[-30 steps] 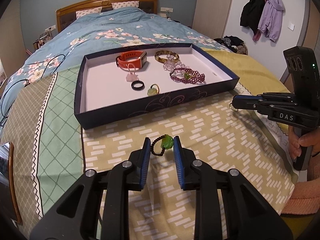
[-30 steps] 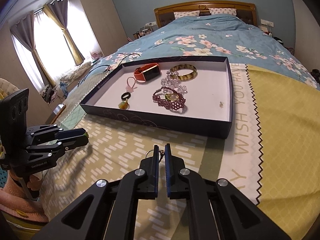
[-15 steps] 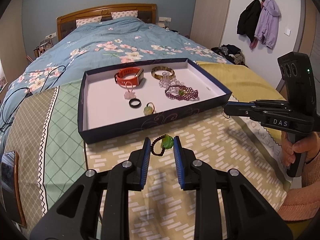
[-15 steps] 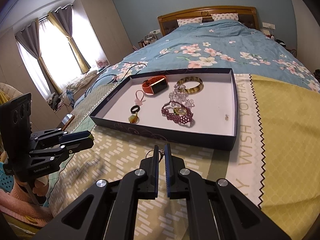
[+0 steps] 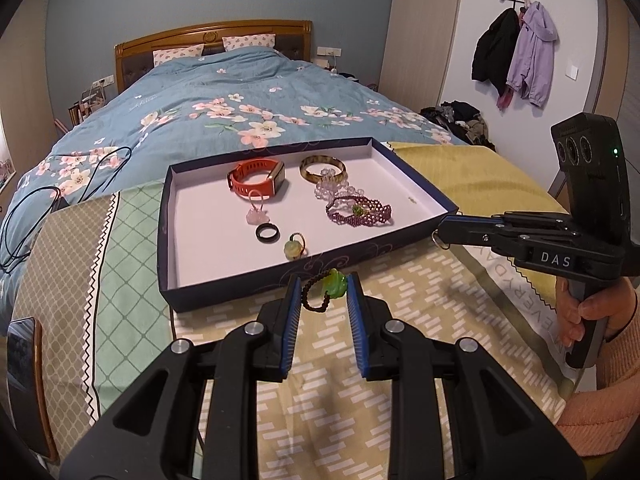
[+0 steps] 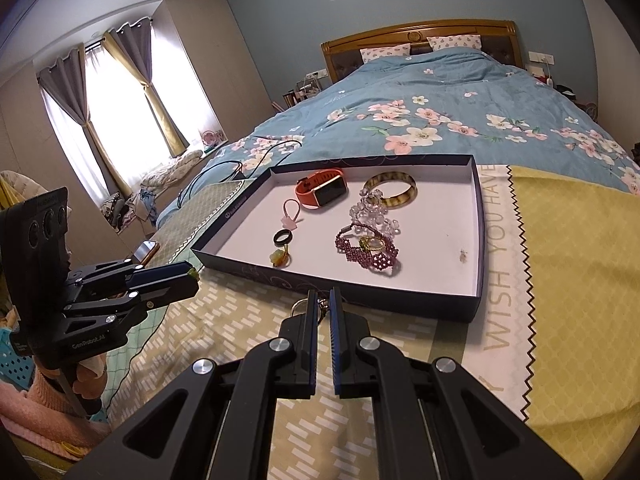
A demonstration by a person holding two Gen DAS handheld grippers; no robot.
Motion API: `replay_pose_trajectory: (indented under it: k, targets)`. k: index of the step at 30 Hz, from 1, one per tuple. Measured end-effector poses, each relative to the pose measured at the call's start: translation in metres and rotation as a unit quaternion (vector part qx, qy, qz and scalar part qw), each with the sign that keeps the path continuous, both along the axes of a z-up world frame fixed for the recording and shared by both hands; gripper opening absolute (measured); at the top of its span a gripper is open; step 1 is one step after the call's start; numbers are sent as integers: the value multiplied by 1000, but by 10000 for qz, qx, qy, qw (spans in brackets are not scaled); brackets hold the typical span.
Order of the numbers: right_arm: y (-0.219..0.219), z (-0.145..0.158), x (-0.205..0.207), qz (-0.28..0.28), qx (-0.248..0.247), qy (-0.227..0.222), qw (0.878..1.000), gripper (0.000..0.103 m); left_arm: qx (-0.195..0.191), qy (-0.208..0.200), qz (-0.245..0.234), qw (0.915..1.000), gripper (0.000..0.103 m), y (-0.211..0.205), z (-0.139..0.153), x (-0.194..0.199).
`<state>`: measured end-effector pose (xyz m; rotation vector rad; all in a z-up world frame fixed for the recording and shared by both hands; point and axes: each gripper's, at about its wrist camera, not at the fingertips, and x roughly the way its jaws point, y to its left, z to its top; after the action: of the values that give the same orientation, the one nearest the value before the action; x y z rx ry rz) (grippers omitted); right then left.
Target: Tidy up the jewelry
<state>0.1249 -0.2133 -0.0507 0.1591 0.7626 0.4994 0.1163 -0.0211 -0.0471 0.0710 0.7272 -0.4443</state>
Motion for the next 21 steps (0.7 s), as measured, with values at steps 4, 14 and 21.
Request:
replay_pose_trajectory:
  k: [4,14,21]
  targets:
    - [0,1,0,-2,18,-21,10000,4,-16,-43,8,10000,23,-1,2,2]
    - [2,4,3,13,32,-43,10000,4,-19,-123,34,9999,23,-3,6,5]
    - [3,7,9,-3,29,-71,10000,4,-26,-152,89,9998,23,-2,7,10]
